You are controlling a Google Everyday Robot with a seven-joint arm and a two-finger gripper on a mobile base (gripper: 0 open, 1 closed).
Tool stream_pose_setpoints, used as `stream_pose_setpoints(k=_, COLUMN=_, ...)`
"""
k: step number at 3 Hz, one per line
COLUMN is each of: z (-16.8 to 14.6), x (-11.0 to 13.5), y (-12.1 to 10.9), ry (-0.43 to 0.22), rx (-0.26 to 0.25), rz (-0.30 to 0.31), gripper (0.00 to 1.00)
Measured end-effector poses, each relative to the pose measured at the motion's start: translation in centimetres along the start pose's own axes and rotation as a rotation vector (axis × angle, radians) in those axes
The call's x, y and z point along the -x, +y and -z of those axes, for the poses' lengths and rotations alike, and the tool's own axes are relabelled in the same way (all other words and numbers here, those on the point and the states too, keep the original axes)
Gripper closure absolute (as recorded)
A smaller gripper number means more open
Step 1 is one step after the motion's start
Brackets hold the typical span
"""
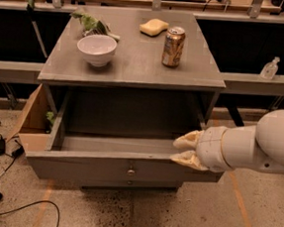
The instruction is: Close top drawer
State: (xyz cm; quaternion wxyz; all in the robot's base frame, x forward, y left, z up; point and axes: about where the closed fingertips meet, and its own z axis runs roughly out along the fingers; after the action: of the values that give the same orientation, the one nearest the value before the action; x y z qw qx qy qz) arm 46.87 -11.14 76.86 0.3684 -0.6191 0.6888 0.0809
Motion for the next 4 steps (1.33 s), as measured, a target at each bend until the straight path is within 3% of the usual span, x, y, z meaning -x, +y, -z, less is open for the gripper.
stream_pose_setpoints(k=1, z=-1.5, x=-3.2, y=2.7, ry=0.054, rx=0.031, rz=-0.014, gripper=0.87)
stream_pose_setpoints(k=2, z=-3.9, x=-5.0, y=4.4, ry=0.053, rx=0.058, rz=-0.005, gripper=1.00)
stream_pose_setpoints(k=3, z=-7.3, x=-5.7, y=4.6, ry=0.049, rx=0.055, rz=0.066, gripper=1.00)
stream_pose_setpoints(k=4, z=-9.8, x=-5.5, y=2.2, ry=0.057, rx=-0.014, rz=0.173, gripper=1.00)
